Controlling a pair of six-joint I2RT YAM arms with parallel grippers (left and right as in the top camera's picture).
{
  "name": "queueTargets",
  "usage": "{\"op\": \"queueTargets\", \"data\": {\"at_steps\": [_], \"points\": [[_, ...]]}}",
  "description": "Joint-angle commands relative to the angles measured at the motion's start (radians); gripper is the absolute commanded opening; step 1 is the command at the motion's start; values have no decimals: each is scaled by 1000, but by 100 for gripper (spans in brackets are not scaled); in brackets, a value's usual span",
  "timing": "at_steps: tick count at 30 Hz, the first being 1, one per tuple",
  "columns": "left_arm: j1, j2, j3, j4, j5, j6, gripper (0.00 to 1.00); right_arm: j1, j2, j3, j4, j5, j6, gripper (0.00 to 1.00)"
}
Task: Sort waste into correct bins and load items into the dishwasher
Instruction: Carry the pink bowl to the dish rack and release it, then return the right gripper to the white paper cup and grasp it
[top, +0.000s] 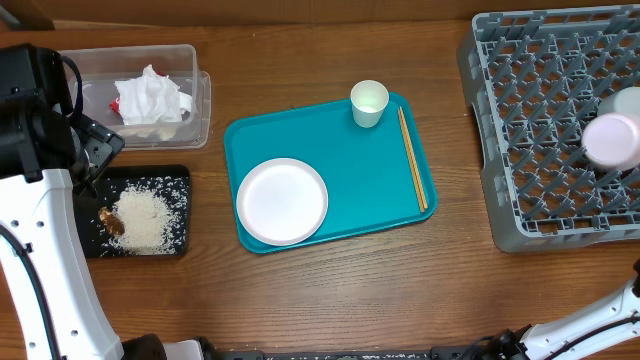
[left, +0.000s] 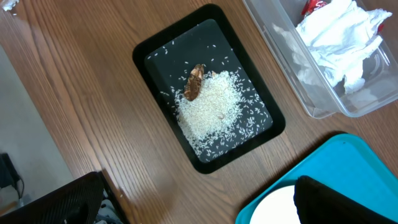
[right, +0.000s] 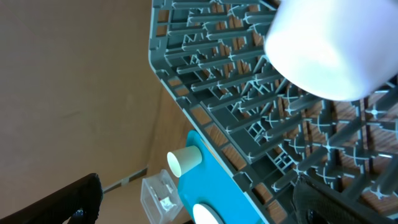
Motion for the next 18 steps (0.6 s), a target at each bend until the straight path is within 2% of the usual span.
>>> {"op": "queueTargets", "data": {"at_steps": [1, 11, 13, 18], "points": [[0, 1, -2, -2, -13, -24, 100, 21, -37, 3, -10, 24, 14, 100], [0, 1, -2, -2, -13, -24, 100, 154, -58, 3, -16, -96, -95, 100], [0, 1, -2, -2, -13, -24, 100, 199, -58, 3, -16, -96, -102, 90], [0, 1, -2, -2, -13, -24, 100, 360, -58, 3, -22, -47, -121, 89]]}}
